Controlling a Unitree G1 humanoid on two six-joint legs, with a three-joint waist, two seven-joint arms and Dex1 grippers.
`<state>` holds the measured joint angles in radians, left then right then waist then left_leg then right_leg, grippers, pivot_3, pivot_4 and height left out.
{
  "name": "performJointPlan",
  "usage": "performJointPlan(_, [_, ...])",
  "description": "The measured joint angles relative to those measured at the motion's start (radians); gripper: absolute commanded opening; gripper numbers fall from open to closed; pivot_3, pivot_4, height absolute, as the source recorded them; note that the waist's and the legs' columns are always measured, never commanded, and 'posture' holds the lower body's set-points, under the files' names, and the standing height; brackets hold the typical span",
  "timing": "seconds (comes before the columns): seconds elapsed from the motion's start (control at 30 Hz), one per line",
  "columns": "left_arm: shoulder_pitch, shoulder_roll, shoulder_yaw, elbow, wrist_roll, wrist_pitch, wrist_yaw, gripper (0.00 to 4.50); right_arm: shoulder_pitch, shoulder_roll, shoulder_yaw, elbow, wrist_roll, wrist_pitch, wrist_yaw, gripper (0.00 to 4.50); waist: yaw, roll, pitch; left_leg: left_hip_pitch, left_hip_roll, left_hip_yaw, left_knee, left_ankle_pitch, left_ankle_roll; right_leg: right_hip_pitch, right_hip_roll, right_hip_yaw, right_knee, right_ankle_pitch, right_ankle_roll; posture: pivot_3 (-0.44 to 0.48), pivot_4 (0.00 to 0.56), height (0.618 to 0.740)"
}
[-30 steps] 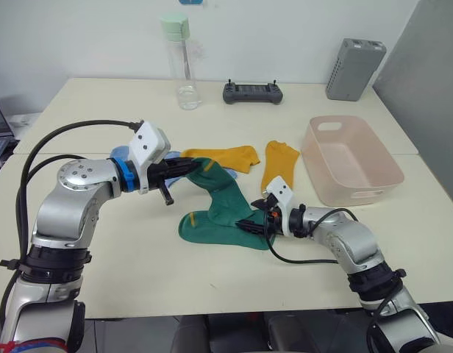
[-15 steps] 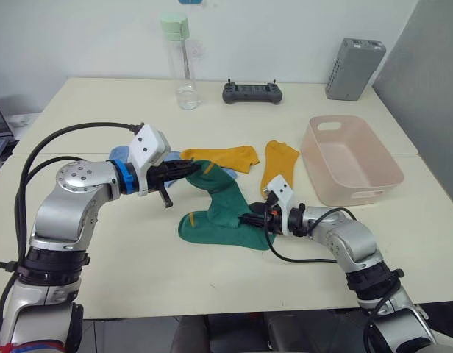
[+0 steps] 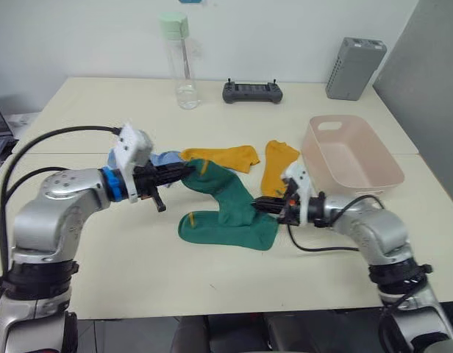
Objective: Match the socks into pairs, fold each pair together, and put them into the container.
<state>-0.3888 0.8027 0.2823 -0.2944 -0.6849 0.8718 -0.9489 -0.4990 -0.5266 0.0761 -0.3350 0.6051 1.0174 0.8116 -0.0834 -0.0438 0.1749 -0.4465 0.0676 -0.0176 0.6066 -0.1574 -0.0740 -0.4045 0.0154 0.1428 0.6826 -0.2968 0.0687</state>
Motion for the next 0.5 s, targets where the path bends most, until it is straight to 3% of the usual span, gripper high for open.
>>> performJointPlan(0.13, [0.105,0.004,0.105,-0.084,-0.175,0.167,0.05,0.0,0.0,-0.126,-0.053,-0.105,0.136,0.111,0.076,0.04,0.0,0.0,0.0,0.0,0.0,-0.002,0.0,0.0,0.0,0.0,0.0,-0.002,0.0,-0.002,0.003,0.0,0.15,0.74])
performJointPlan(0.27, [0.287,-0.066,0.2,-0.186,-0.328,0.26,0.155,0.0,0.042,-0.26,-0.051,-0.198,0.229,0.153,0.169,0.04,-0.001,0.0,0.0,0.0,0.0,-0.001,0.002,0.0,0.0,0.001,-0.001,-0.001,-0.001,-0.002,0.004,0.0,0.15,0.74])
performJointPlan(0.37, [0.433,-0.136,0.2,-0.256,-0.352,0.251,0.211,0.0,0.07,-0.28,-0.01,-0.208,0.232,0.138,0.185,0.04,0.0,-0.001,0.0,0.001,0.0,-0.001,0.002,0.0,0.0,0.001,-0.001,-0.001,0.0,-0.002,0.004,0.0,0.15,0.74])
performJointPlan(0.5, [0.488,-0.171,0.172,-0.281,-0.316,0.174,0.255,0.0,0.076,-0.279,0.075,-0.151,0.14,0.054,0.183,0.04,0.006,0.0,0.0,0.004,-0.002,0.0,0.003,0.0,0.0,-0.001,-0.002,0.001,-0.002,-0.002,-0.001,0.0,0.15,0.74])
